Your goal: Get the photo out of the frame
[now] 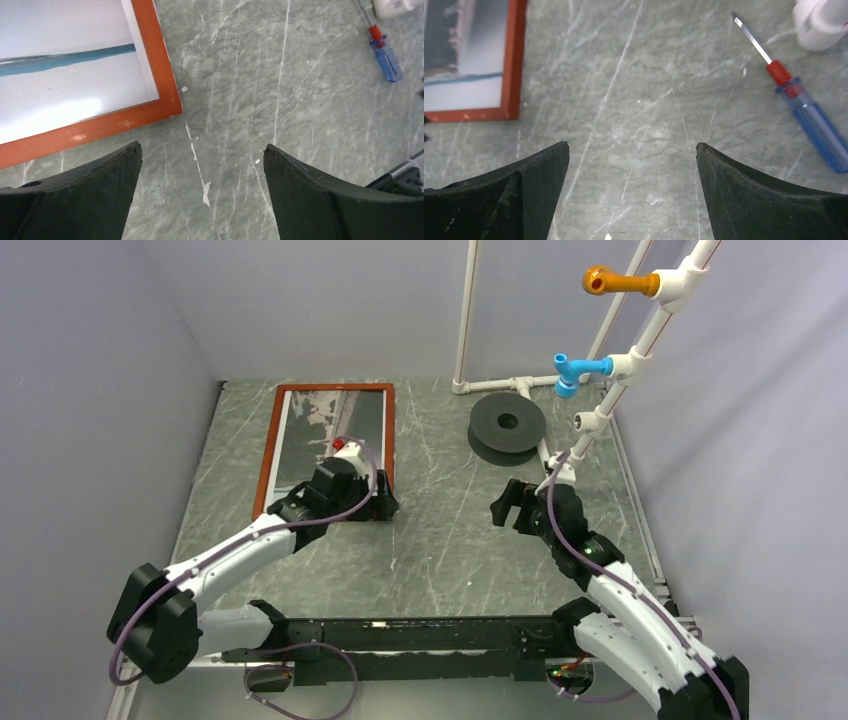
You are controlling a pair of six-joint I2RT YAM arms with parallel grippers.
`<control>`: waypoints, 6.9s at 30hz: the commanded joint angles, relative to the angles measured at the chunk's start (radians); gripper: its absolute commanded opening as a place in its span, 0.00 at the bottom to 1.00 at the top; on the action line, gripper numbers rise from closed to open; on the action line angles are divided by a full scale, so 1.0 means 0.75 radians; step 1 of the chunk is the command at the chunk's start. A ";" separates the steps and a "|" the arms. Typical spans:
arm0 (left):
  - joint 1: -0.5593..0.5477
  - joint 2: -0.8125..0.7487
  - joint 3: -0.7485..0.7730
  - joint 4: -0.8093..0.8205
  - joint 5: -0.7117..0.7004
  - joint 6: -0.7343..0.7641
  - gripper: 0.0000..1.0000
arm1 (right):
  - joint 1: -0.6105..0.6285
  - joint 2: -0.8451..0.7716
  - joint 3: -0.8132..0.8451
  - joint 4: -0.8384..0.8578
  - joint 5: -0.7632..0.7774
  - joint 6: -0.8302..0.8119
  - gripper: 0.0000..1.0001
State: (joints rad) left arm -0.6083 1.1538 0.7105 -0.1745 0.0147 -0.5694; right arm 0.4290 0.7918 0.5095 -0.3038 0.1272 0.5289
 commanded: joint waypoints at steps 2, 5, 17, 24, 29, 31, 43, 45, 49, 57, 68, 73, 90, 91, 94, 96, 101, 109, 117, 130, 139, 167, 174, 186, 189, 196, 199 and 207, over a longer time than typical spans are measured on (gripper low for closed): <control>-0.068 0.141 0.186 -0.119 -0.189 0.021 0.93 | 0.005 -0.161 0.032 -0.064 0.099 -0.034 1.00; -0.084 0.240 0.278 -0.210 -0.234 0.016 0.92 | 0.005 -0.126 0.064 -0.134 0.090 -0.020 1.00; -0.163 0.570 0.534 -0.386 -0.345 0.014 0.85 | 0.006 -0.133 0.119 -0.152 -0.014 0.054 1.00; -0.167 0.721 0.637 -0.438 -0.404 -0.007 0.74 | 0.006 -0.161 0.108 -0.183 -0.063 0.025 1.00; -0.165 0.819 0.708 -0.431 -0.439 -0.007 0.64 | 0.007 -0.085 0.097 -0.128 -0.261 0.025 0.92; -0.165 0.873 0.760 -0.458 -0.464 -0.008 0.61 | 0.009 -0.030 0.087 -0.123 -0.288 0.043 0.90; -0.165 0.911 0.715 -0.412 -0.522 -0.055 0.58 | 0.068 0.048 0.093 -0.138 -0.280 0.021 0.91; -0.161 0.898 0.684 -0.384 -0.516 -0.061 0.59 | 0.074 0.055 0.088 -0.125 -0.298 0.020 0.84; -0.145 0.926 0.685 -0.393 -0.506 -0.070 0.59 | 0.093 0.066 0.070 -0.099 -0.295 0.037 0.84; -0.142 0.959 0.687 -0.374 -0.468 -0.072 0.40 | 0.134 0.076 0.092 -0.132 -0.235 0.031 0.82; -0.142 0.772 0.609 -0.347 -0.362 -0.042 0.00 | 0.157 0.087 0.075 -0.090 -0.265 0.068 0.79; -0.143 0.598 0.539 -0.338 -0.208 -0.053 0.00 | 0.158 0.148 0.040 0.152 -0.451 0.216 0.83; -0.180 0.151 0.224 -0.230 0.118 -0.206 0.00 | 0.213 0.922 0.382 0.825 -0.712 0.592 0.85; -0.185 0.141 0.220 -0.231 0.122 -0.207 0.00 | 0.234 0.959 0.398 0.842 -0.704 0.597 0.84; -0.191 0.110 0.218 -0.242 0.130 -0.207 0.00 | 0.251 1.041 0.428 0.902 -0.701 0.615 0.79; -0.194 0.098 0.210 -0.243 0.143 -0.208 0.00 | 0.260 1.083 0.431 0.950 -0.692 0.629 0.76; -0.198 0.055 0.180 -0.232 0.172 -0.215 0.00 | 0.283 1.193 0.484 0.972 -0.699 0.632 0.68; -0.200 -0.049 0.165 -0.300 0.168 -0.184 0.00 | 0.308 1.197 0.539 0.952 -0.699 0.615 0.48; -0.200 -0.125 0.213 -0.404 0.141 -0.127 0.01 | 0.355 1.164 0.610 0.852 -0.663 0.649 0.28; -0.369 -0.118 0.500 -0.784 -0.271 0.101 0.81 | 0.442 1.067 0.874 0.246 -0.371 0.818 0.00; -0.702 -0.021 0.537 -0.917 -0.855 0.096 0.87 | 0.478 1.052 1.009 0.037 -0.311 0.922 0.00; -0.955 0.386 0.628 -1.229 -1.518 -0.075 0.24 | 0.533 0.883 0.998 -0.048 -0.137 0.923 0.00; -0.956 0.288 0.686 -1.262 -1.483 -0.091 0.02 | 0.532 0.803 1.019 -0.142 0.032 0.740 0.43; -0.920 -0.076 0.684 -0.941 -1.250 0.136 0.00 | 0.533 0.490 1.118 -0.385 0.363 0.266 0.95; -0.836 -0.187 0.676 -0.831 -1.095 0.176 0.00 | 0.533 0.396 1.051 -0.401 0.462 0.208 0.96; -0.526 -0.356 0.647 -0.712 -0.757 0.166 0.00 | 0.533 0.291 0.898 -0.417 0.539 0.197 0.96; -0.413 -0.404 0.660 -0.669 -0.630 0.188 0.00 | 0.534 0.308 0.870 -0.435 0.522 0.202 0.95; -0.150 -0.398 0.783 -0.670 -0.352 0.196 0.00 | 0.533 0.353 0.807 -0.438 0.467 0.240 0.93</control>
State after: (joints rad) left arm -0.7895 0.8719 1.2160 -0.8768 -0.4530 -0.3775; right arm 0.8299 1.0607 1.1290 -0.6369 0.4881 0.7033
